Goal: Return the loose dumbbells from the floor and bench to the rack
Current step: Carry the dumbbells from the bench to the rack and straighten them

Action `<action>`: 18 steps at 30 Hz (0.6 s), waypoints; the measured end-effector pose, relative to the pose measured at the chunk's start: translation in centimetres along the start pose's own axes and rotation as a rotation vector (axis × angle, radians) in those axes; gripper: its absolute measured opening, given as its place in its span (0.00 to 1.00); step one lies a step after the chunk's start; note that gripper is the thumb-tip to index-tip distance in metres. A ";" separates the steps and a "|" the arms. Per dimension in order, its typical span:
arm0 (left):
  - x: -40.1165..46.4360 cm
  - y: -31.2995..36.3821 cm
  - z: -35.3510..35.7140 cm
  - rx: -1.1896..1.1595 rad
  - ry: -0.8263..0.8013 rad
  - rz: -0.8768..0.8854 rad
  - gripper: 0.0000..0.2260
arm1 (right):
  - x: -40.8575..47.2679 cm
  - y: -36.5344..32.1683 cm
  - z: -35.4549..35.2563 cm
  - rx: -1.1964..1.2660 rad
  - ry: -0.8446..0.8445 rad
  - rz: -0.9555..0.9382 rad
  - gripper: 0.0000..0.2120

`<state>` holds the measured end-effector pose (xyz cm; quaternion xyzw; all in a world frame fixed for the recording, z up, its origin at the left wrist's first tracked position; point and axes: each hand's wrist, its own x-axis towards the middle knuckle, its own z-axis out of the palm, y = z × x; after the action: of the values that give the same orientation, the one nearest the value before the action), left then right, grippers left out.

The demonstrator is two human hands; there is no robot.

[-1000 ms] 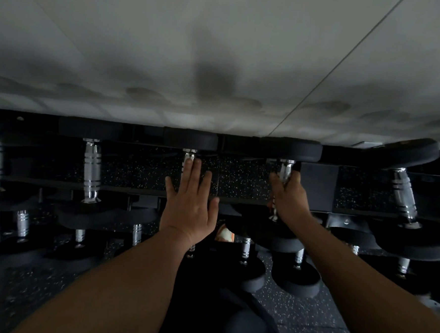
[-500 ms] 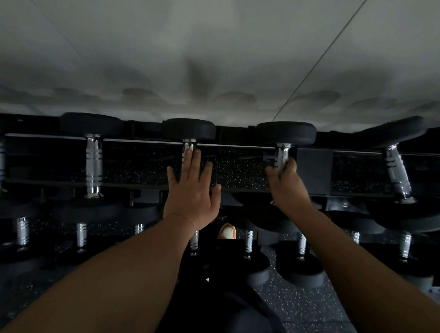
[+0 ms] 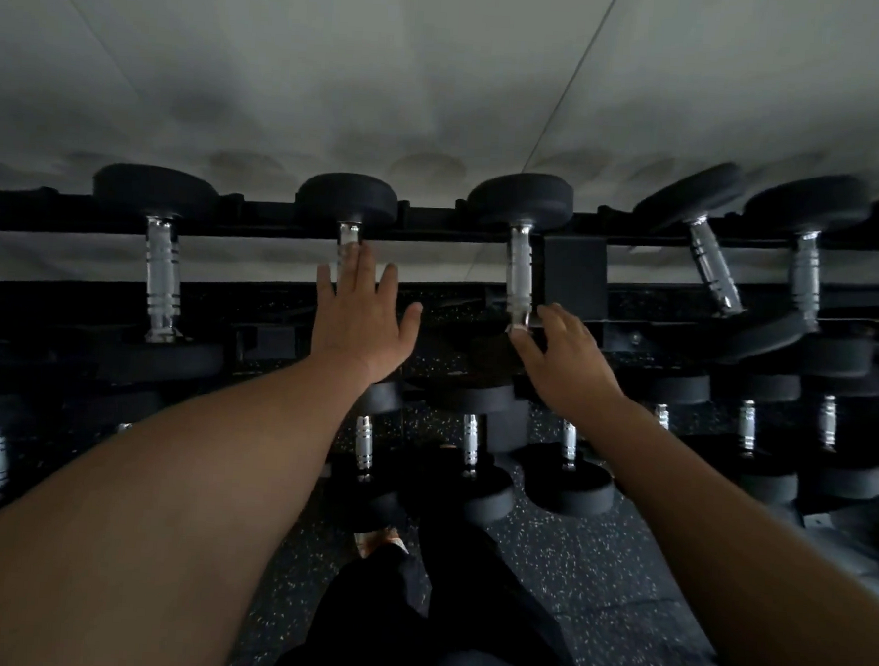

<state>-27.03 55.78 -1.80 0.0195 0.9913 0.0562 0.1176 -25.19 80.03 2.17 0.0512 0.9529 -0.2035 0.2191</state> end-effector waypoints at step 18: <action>2.6 20.9 -0.7 -0.076 0.069 0.147 0.32 | 2.9 14.9 -12.2 0.033 0.064 0.012 0.30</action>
<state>-29.17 76.55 0.67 0.0856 0.9878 0.1027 0.0796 -29.88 98.63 5.49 0.0671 0.9555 -0.2163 0.1889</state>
